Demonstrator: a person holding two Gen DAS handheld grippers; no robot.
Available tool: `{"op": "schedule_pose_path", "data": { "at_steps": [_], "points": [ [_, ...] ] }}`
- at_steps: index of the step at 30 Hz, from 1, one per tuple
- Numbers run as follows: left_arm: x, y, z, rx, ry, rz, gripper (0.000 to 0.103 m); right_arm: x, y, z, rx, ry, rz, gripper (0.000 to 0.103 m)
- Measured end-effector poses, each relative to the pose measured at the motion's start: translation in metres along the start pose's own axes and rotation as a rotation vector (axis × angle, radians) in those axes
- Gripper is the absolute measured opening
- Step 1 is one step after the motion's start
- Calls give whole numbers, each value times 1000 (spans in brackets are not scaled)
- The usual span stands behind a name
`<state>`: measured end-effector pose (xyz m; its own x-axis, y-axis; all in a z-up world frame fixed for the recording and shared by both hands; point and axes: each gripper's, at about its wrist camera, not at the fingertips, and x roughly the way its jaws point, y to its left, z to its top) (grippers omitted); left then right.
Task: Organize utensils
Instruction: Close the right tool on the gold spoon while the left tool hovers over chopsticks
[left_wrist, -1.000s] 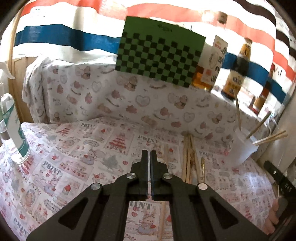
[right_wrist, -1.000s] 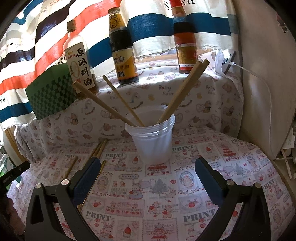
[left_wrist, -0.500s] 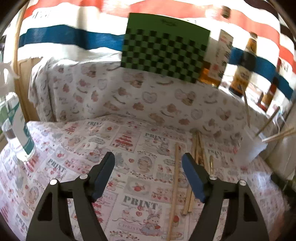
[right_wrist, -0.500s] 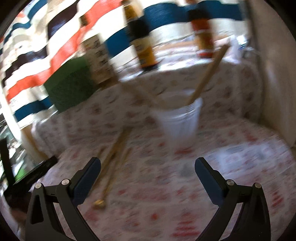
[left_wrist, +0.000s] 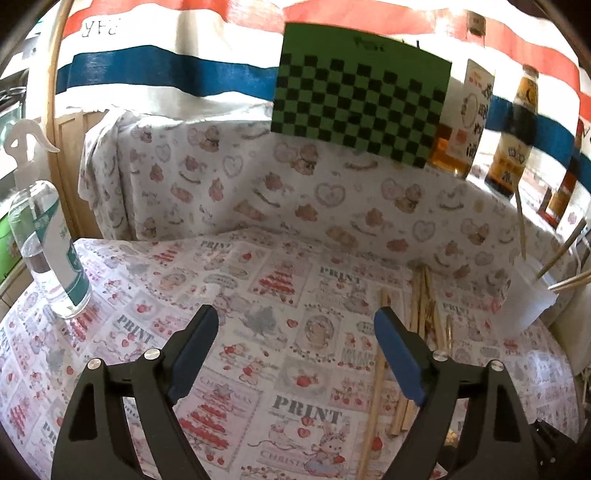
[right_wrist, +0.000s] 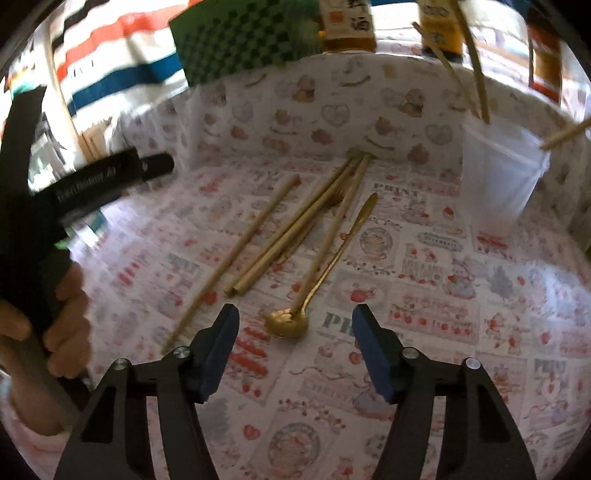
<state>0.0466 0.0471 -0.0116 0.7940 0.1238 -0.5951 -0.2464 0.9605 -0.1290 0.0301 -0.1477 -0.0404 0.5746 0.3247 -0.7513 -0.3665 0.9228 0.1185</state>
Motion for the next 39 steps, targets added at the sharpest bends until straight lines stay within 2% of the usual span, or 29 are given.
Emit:
{"op": "schedule_pose_path", "data": {
  "at_steps": [3, 5, 9, 10, 14, 17, 20, 24, 30, 34, 35, 39],
  "points": [
    [0, -3, -1, 10, 3, 4, 85, 8, 7, -2, -18, 20, -28, 63],
    [0, -3, -2, 8, 0, 1, 85, 11, 9, -2, -33, 17, -35, 59],
    [1, -2, -2, 3, 9, -2, 85, 14, 9, -2, -45, 13, -80, 31],
    [1, -2, -2, 3, 12, -3, 85, 13, 6, -1, -37, 10, -89, 29],
    [5, -4, -3, 8, 29, -11, 85, 9, -7, 1, -3, 10, -141, 29],
    [7, -5, -4, 27, 21, 17, 85, 3, -22, 3, 44, 13, -124, 29],
    [12, -6, -5, 29, 36, 36, 85, -17, -35, 7, 83, -56, -113, 29],
    [13, -11, -8, 55, 46, 1, 85, -33, -43, 10, 111, -110, -101, 29],
    [3, -25, -10, 115, -17, 21, 85, -58, -59, 16, 170, -194, -76, 29],
    [0, -24, -8, 100, -21, 0, 85, -73, -68, 18, 204, -253, -28, 29],
    [0, -23, -8, 93, -19, -6, 85, -82, -71, 19, 217, -293, -12, 29],
    [-3, -18, -8, 35, -23, -43, 85, -96, -76, 18, 241, -358, -17, 28]
  ]
}}
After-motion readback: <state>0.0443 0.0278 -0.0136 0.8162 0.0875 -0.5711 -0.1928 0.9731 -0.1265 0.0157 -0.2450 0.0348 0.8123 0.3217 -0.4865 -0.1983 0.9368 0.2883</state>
